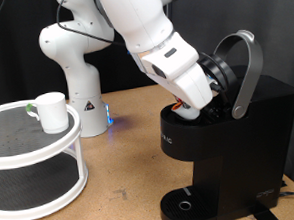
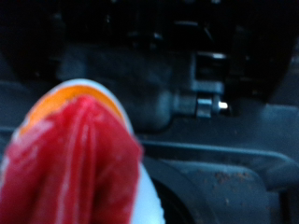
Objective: Make a cup of coffee with the keurig machine
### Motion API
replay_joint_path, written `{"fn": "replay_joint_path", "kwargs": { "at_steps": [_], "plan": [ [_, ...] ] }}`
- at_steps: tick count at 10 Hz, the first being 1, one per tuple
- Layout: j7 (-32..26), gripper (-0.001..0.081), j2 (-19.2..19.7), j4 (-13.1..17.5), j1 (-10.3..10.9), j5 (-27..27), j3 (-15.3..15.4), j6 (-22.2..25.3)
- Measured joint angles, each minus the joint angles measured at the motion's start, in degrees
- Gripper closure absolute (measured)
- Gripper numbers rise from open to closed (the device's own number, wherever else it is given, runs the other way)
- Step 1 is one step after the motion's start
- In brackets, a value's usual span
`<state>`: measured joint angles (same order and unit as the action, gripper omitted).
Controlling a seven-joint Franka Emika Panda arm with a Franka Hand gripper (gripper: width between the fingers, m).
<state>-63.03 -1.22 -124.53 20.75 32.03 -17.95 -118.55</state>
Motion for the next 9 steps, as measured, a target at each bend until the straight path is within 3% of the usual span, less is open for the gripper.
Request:
{"fn": "replay_joint_path", "kwargs": {
  "at_steps": [7, 8, 9],
  "plan": [
    [1.55, 0.0739, 0.55, 0.09, 0.0, -1.27, 0.45, -0.88],
    [1.56, 0.0561, 0.83, 0.08, 0.0, -1.47, 0.47, -0.88],
    [1.56, 0.0561, 1.19, 0.08, 0.0, -1.66, 0.47, -0.89]
  ]
}}
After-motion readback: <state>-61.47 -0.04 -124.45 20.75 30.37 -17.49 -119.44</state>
